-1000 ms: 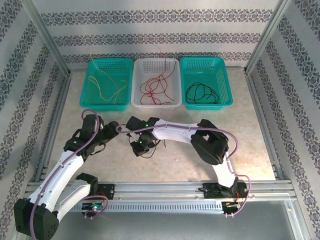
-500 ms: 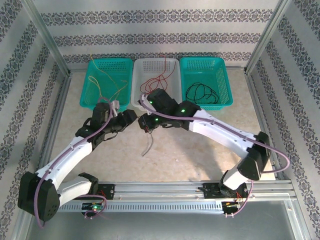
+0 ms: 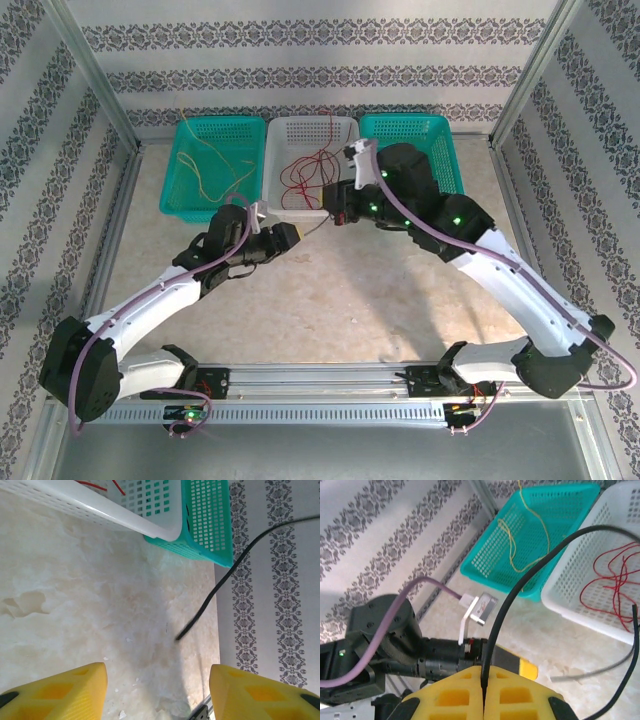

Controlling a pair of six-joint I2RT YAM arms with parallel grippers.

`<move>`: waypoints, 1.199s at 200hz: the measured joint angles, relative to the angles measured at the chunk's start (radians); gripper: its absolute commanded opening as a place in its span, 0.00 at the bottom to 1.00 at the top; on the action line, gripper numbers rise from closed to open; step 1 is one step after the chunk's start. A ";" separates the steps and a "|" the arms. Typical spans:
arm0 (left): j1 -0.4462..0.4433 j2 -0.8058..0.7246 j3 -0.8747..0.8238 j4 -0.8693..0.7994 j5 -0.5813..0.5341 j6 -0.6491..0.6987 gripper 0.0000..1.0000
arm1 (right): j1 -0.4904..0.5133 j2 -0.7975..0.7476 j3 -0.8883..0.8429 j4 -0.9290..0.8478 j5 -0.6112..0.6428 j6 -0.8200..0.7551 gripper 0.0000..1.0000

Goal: Untangle the cables

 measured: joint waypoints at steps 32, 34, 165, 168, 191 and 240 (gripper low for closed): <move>-0.020 0.001 0.013 0.000 0.000 0.002 0.56 | -0.157 -0.033 0.002 -0.001 0.000 0.024 0.00; -0.020 0.001 0.013 0.001 0.001 0.003 0.56 | -0.166 -0.033 0.002 -0.001 0.000 0.024 0.00; -0.045 0.000 0.024 -0.006 -0.023 0.043 0.59 | -0.612 0.112 0.160 -0.045 -0.113 0.037 0.00; -0.045 -0.001 0.024 -0.008 -0.023 0.046 0.59 | -0.613 0.120 0.166 -0.047 -0.113 0.035 0.00; -0.046 -0.007 0.024 -0.017 -0.019 0.064 0.60 | -0.630 0.198 0.240 -0.064 -0.114 0.022 0.00; -0.047 -0.010 0.039 -0.047 -0.018 0.094 0.61 | -0.650 0.349 0.372 -0.097 -0.101 -0.001 0.01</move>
